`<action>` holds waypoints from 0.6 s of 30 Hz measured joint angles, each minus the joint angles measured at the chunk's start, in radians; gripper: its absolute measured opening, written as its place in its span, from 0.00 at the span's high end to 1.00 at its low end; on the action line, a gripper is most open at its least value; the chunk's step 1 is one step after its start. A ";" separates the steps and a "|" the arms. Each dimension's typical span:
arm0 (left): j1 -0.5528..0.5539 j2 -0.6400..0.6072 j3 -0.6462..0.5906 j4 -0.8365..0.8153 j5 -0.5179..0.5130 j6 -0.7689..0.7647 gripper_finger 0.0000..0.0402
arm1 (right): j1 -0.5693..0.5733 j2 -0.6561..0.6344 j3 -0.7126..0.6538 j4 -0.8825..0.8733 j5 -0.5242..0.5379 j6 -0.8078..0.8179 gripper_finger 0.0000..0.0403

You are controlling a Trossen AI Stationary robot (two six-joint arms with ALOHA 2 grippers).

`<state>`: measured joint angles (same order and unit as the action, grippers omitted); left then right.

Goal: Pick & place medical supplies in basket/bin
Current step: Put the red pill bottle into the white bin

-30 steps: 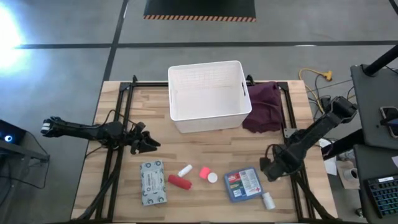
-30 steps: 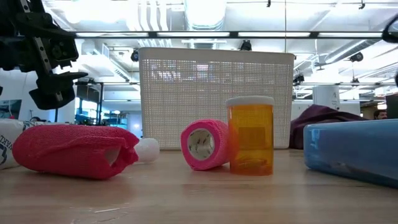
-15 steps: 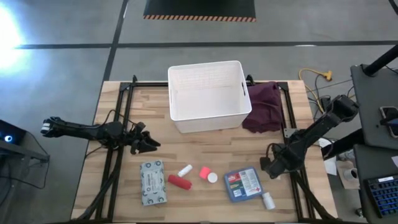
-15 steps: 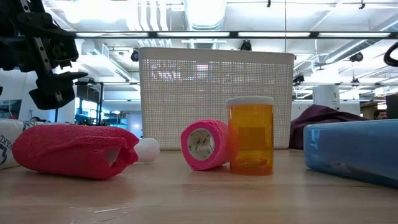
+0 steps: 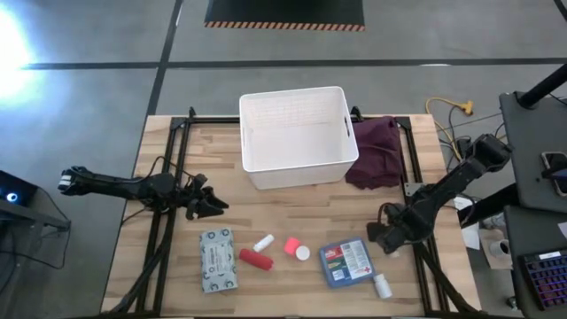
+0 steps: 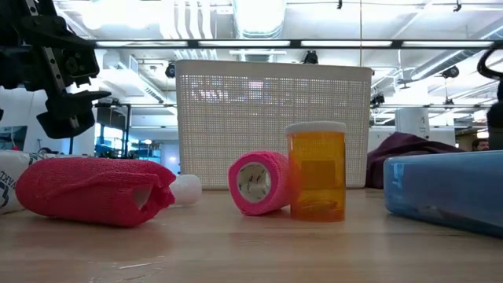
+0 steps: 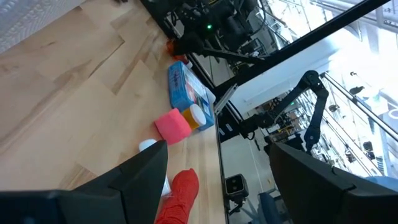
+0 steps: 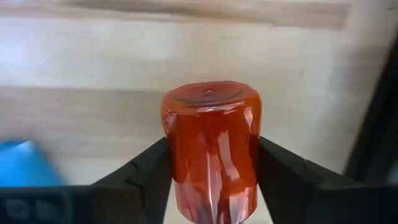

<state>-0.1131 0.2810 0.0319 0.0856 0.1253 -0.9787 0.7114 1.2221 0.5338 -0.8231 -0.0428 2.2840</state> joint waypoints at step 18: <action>0.000 0.000 0.000 0.014 0.000 -0.003 0.35 | -0.201 0.049 0.630 0.054 0.810 -0.649 0.64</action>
<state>-0.1128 0.2810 0.0319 0.0996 0.1253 -0.9820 0.5108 1.2711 1.1639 -0.7691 0.7674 1.6345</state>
